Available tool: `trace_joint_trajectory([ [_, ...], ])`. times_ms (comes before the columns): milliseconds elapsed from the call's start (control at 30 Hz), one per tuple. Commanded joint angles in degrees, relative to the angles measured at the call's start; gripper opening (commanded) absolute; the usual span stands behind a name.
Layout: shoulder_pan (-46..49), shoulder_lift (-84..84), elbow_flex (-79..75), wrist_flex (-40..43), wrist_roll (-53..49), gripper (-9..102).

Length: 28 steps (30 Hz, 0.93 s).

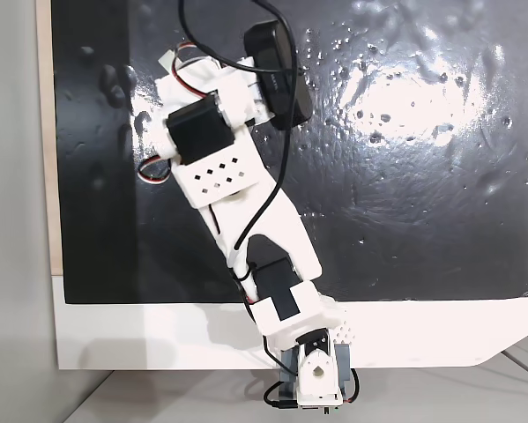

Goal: Grasp a pengrip and put it in the cup.

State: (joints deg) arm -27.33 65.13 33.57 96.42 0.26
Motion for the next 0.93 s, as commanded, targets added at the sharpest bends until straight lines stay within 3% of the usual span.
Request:
trace_joint_trajectory([
  [0, -2.02, 0.88, -11.6, 0.0, -0.7, 0],
  [100, -2.11, 1.49, -11.43, 0.0, -1.23, 5],
  [233, -1.14, 2.11, -11.25, 0.35, -1.23, 29],
  [300, -0.88, 2.55, -11.16, 0.35, -1.23, 34],
  [900, -1.32, 4.39, -8.88, 0.35, -1.23, 34],
])
